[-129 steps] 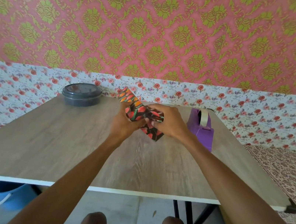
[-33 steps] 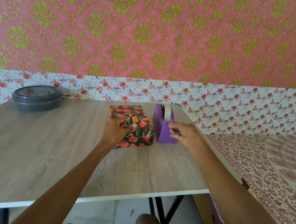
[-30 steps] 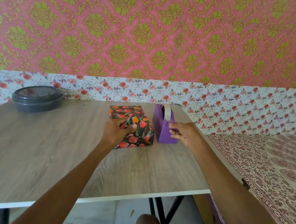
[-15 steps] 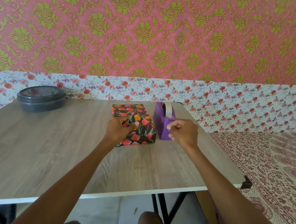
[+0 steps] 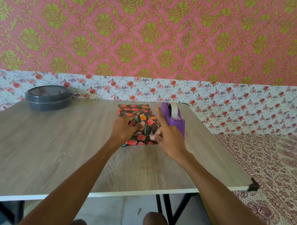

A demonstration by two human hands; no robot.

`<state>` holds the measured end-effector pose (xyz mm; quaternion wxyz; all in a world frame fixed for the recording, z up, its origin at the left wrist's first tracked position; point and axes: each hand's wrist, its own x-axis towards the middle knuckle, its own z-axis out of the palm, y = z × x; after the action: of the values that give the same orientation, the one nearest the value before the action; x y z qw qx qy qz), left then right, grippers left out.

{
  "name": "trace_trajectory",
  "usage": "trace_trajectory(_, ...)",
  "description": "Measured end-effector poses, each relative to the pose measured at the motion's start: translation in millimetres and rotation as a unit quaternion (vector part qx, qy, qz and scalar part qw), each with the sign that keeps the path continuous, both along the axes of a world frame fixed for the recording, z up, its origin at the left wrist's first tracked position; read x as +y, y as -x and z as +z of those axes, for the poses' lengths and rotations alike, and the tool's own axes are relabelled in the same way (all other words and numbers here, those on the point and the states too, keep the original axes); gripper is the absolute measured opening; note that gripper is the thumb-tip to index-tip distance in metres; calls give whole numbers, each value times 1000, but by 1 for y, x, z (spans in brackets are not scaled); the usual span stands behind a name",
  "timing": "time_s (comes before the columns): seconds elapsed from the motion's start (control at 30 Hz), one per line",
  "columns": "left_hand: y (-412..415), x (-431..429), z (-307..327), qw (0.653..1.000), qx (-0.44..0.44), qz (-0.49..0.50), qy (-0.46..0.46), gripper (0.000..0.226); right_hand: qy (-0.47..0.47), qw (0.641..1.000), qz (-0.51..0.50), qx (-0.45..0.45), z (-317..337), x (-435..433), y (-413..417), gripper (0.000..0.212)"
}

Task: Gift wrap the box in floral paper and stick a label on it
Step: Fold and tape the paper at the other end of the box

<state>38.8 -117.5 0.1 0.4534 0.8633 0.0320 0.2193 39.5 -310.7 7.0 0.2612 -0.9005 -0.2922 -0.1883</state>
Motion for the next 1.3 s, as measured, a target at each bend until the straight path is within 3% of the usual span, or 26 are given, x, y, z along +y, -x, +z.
trace_trajectory(0.13, 0, 0, 0, 1000, 2, -6, -6, 35, -4, 1000, 10, 4, -7, 5, -5, 113)
trace_trajectory(0.33, 4, -2, 3, 1000, -16, -14, -10, 24, 52, 998, 14, -28, -4, 12, -1, 109)
trace_trajectory(0.57, 4, 2, 3, 999, -24, -22, -35, 31, 108, 984, -125, -73, -2, 20, -5, 105)
trace_trajectory(0.77, 2, 12, 3, 997, -3, -68, -38, 39, 168, 958, -210, -102, 8, 4, -2, 71)
trace_trajectory(0.97, 5, 11, 6, 997, -5, -75, -33, 31, 161, 973, -158, -55, 9, 17, 2, 36)
trace_trajectory(1.13, 8, 8, 6, 997, -24, -70, -27, 26, 74, 990, -117, 1, 8, 12, 1, 47)
trace_trajectory(1.2, 10, 6, 8, 997, -30, -69, -29, 26, 32, 993, -114, 12, 7, 15, 0, 63)
trace_trajectory(1.3, 12, 5, 9, 996, -28, -78, -21, 17, 58, 988, -140, -11, 6, 24, -2, 71)
